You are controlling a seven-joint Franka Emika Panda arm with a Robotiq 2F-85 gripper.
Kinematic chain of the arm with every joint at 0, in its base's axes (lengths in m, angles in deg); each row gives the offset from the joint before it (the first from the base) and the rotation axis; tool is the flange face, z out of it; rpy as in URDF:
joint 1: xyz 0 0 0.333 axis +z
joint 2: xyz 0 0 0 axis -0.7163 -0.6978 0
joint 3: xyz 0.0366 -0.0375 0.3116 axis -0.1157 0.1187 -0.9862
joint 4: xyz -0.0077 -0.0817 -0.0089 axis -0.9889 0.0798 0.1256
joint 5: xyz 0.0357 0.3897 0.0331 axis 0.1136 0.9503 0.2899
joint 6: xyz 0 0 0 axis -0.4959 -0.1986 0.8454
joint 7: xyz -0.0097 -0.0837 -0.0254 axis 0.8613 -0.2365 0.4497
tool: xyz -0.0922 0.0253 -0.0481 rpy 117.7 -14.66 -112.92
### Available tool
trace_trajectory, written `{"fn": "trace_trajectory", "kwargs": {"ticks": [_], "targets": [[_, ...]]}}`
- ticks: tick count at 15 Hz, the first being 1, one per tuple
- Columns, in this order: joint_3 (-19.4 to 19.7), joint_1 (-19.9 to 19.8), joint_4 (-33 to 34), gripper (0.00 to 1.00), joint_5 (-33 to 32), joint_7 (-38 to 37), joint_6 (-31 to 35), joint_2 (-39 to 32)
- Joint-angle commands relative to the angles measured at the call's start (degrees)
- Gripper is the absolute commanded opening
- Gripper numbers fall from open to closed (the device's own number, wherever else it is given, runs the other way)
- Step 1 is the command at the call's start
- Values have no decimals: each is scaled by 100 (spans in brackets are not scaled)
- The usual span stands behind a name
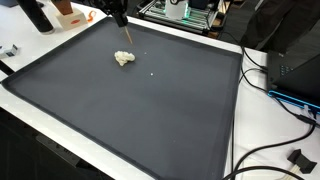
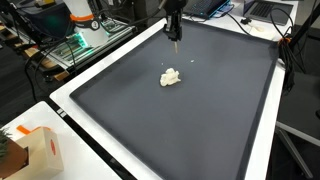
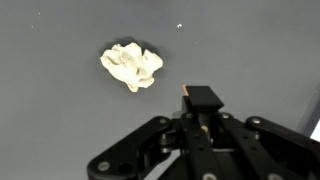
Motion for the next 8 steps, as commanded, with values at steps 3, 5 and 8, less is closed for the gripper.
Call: {"fn": "trace_trajectory", "kwargs": {"ticks": [3, 5, 8], "targets": [[-99, -247, -47, 3, 706, 1013, 222, -292], [-124, -318, -23, 3, 1002, 1322, 192, -408], [-150, -422, 7, 3, 1429, 1710, 121, -572]]}}
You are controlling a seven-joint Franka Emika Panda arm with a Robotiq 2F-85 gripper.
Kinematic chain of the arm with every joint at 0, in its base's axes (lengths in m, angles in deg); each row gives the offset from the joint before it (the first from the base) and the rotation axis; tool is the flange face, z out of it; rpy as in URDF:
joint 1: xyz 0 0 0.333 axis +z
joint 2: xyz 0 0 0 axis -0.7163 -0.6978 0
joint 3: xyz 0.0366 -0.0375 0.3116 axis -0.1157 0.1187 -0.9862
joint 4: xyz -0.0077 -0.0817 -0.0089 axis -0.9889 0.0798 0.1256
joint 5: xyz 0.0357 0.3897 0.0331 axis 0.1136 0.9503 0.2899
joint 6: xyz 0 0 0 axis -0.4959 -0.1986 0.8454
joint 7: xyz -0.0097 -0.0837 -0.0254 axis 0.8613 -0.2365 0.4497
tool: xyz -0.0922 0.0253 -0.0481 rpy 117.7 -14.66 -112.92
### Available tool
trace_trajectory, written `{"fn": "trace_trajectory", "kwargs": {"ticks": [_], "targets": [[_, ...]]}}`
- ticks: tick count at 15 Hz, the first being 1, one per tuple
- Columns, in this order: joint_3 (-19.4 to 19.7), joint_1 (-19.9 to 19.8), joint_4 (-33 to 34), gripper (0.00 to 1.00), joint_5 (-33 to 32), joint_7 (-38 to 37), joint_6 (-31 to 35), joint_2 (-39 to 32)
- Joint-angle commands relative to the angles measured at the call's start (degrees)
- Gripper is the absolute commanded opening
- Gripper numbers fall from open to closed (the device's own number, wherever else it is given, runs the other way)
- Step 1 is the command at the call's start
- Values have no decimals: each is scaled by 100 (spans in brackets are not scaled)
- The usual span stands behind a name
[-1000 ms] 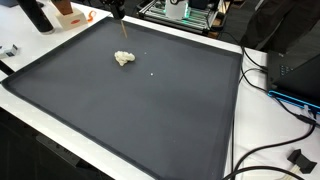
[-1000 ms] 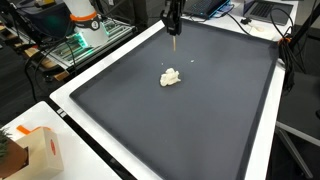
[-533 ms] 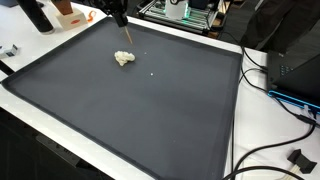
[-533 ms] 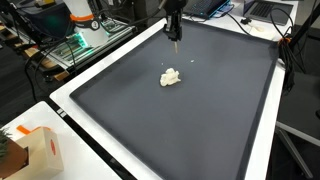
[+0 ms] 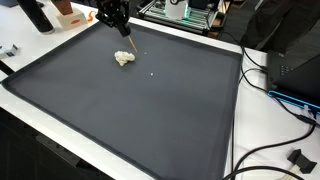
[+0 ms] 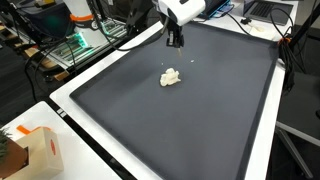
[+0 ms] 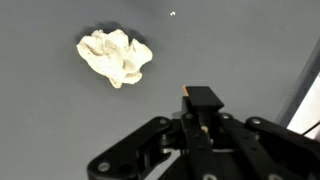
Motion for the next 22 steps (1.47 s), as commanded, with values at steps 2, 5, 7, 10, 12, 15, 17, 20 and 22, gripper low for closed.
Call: {"fn": "trace_trajectory", "kwargs": {"ticks": [2, 5, 7, 10, 12, 15, 17, 20, 22], "targets": [[-134, -261, 22, 3, 670, 641, -38, -244], [-148, -353, 57, 3, 1030, 902, -129, -386], [-148, -399, 75, 3, 1229, 1025, -195, -467], [-127, -440, 85, 3, 1441, 1135, -277, -563], [-112, -462, 99, 3, 1534, 1129, -351, -621], [-92, -491, 133, 3, 1637, 1072, -502, -697], [-81, -512, 165, 3, 1698, 1032, -612, -745], [-64, -536, 236, 3, 1797, 968, -758, -825], [-55, -549, 284, 3, 1846, 928, -825, -873]]}}
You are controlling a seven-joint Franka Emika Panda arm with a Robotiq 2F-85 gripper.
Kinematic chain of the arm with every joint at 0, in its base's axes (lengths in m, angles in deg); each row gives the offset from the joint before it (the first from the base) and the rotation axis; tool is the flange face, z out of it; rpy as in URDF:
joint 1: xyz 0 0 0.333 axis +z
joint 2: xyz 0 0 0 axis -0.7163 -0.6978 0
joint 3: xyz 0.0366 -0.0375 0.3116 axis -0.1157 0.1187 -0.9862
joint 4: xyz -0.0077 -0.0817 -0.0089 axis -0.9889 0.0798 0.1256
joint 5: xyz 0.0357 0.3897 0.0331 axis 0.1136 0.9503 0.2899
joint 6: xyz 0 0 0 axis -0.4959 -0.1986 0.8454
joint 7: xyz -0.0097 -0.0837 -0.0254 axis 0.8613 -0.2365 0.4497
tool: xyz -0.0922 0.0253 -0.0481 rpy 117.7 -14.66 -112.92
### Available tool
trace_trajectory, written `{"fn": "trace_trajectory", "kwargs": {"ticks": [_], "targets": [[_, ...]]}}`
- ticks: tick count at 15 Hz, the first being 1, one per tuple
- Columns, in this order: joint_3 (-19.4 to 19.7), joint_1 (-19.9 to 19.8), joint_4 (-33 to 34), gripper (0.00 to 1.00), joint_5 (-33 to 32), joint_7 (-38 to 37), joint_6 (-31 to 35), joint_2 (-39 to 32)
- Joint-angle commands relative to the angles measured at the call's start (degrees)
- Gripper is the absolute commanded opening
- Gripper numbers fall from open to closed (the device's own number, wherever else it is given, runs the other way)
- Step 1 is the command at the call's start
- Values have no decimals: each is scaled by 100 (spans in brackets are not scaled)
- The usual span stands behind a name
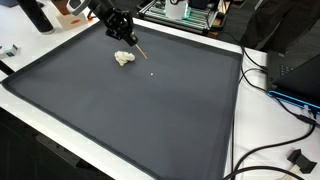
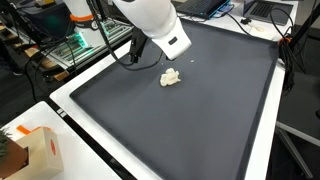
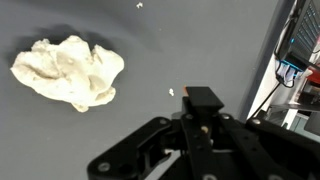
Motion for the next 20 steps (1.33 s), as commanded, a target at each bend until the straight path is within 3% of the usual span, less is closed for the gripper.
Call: {"fn": "trace_trajectory", "kwargs": {"ticks": [1, 11, 20], "targets": [[12, -85, 162, 3, 193, -87, -254, -157], [48, -79, 250, 3, 256, -601, -354, -177], [92, 4, 231, 3, 90, -1824, -332, 85]]}}
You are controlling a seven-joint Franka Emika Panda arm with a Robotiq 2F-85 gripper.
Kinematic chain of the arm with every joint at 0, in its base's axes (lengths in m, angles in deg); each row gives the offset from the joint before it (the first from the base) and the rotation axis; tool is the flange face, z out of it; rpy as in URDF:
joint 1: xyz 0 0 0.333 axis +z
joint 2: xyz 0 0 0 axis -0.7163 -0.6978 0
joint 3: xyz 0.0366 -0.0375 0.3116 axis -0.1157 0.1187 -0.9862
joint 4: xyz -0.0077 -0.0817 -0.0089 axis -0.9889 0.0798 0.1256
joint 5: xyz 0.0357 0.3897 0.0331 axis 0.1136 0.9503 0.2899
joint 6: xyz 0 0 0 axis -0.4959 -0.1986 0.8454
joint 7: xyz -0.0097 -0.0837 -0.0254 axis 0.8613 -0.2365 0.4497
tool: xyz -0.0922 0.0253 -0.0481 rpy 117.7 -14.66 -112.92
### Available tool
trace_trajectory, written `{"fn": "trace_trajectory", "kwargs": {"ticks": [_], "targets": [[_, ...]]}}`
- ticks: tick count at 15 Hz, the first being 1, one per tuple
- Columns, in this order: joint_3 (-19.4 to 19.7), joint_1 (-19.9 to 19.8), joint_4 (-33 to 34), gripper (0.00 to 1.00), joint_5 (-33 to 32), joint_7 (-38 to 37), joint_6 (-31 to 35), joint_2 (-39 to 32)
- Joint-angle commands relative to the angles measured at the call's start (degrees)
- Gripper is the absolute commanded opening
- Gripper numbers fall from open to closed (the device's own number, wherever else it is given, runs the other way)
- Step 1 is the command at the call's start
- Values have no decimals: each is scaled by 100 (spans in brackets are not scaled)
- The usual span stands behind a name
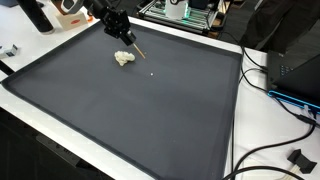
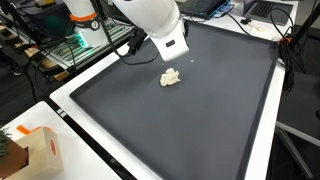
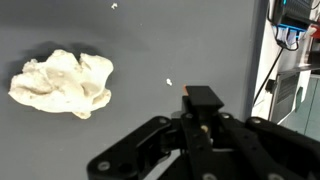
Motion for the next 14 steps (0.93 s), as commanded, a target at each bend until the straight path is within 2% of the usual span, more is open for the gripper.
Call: {"fn": "trace_trajectory", "kwargs": {"ticks": [1, 14], "targets": [[75, 61, -27, 3, -80, -595, -130, 210], [122, 354, 21, 3, -674, -3019, -511, 993]]}}
